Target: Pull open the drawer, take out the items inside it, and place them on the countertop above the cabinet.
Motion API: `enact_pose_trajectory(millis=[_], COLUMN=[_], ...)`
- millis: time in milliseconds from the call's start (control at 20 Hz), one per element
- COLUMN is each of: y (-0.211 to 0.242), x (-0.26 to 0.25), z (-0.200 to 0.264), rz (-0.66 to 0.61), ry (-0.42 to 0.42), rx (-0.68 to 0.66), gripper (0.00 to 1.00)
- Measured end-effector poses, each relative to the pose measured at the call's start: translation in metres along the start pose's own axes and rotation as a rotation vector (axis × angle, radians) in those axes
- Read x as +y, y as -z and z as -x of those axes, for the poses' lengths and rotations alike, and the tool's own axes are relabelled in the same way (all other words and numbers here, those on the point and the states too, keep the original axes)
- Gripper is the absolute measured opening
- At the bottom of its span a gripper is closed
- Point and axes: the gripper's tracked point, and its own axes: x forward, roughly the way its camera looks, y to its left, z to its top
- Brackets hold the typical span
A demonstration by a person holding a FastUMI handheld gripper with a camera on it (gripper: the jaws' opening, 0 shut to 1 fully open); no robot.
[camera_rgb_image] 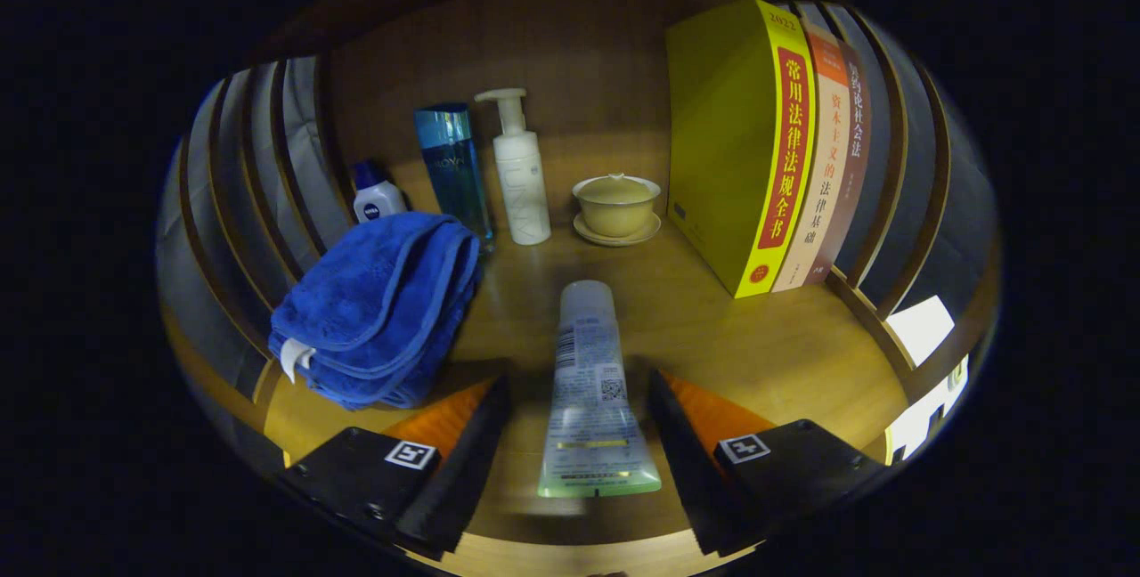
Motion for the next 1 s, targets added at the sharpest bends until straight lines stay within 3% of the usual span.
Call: enact_pose_trajectory(millis=[150, 600, 1000], y=[-0.009, -0.047, 0.007], x=[0.005, 0.02, 0.023], z=[0.026, 0.166, 0.277], rz=[0.012, 0.161, 0.196], ry=[-0.015, -0.056, -0.109], rx=[-0.036, -0.292, -0.5], gripper=[0.99, 0.99, 0.98])
